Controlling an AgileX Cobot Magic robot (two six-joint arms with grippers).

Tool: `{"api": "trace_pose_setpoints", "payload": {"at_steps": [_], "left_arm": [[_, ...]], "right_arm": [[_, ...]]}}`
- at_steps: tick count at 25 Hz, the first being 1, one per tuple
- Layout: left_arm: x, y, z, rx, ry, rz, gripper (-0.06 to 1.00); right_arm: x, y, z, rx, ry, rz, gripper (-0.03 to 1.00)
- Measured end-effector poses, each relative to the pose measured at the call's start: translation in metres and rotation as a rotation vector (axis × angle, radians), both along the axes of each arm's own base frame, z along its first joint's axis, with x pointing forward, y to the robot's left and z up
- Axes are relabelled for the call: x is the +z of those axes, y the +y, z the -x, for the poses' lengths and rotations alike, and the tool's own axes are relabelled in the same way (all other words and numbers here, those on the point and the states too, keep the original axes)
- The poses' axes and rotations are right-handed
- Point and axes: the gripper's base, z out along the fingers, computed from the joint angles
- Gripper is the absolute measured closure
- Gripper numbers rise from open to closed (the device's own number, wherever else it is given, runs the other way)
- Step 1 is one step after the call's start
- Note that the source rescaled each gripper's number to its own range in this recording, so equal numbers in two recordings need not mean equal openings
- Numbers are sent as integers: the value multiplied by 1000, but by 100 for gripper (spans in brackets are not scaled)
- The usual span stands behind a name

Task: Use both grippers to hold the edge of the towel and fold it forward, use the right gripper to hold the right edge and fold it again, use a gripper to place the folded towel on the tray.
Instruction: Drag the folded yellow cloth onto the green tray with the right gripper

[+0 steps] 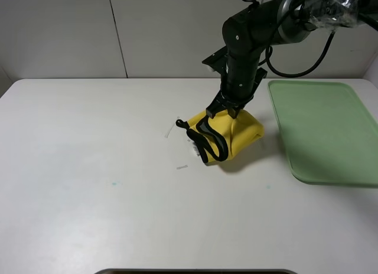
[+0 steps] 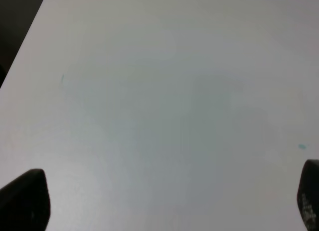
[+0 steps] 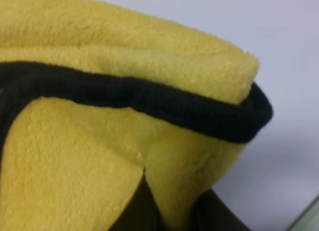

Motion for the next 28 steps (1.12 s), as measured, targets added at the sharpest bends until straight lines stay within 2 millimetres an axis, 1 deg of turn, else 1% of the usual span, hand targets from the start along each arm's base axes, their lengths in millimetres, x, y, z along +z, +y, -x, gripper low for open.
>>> {"api": "trace_pose_setpoints", "payload": {"at_steps": [4, 7, 17, 21, 28], "left_arm": [[0, 0, 0, 0, 0, 0, -6], [0, 0, 0, 0, 0, 0, -6], [0, 0, 0, 0, 0, 0, -6], [0, 0, 0, 0, 0, 0, -6], [0, 0, 0, 0, 0, 0, -6]], "right_arm": [[1, -6, -4, -10, -21, 27, 90], [1, -20, -11, -45, -22, 29, 90], [1, -92, -38, -223, -21, 30, 90], [1, -125, -46, -301, -20, 30, 90], [1, -178, -53, -425, -22, 30, 90]]}}
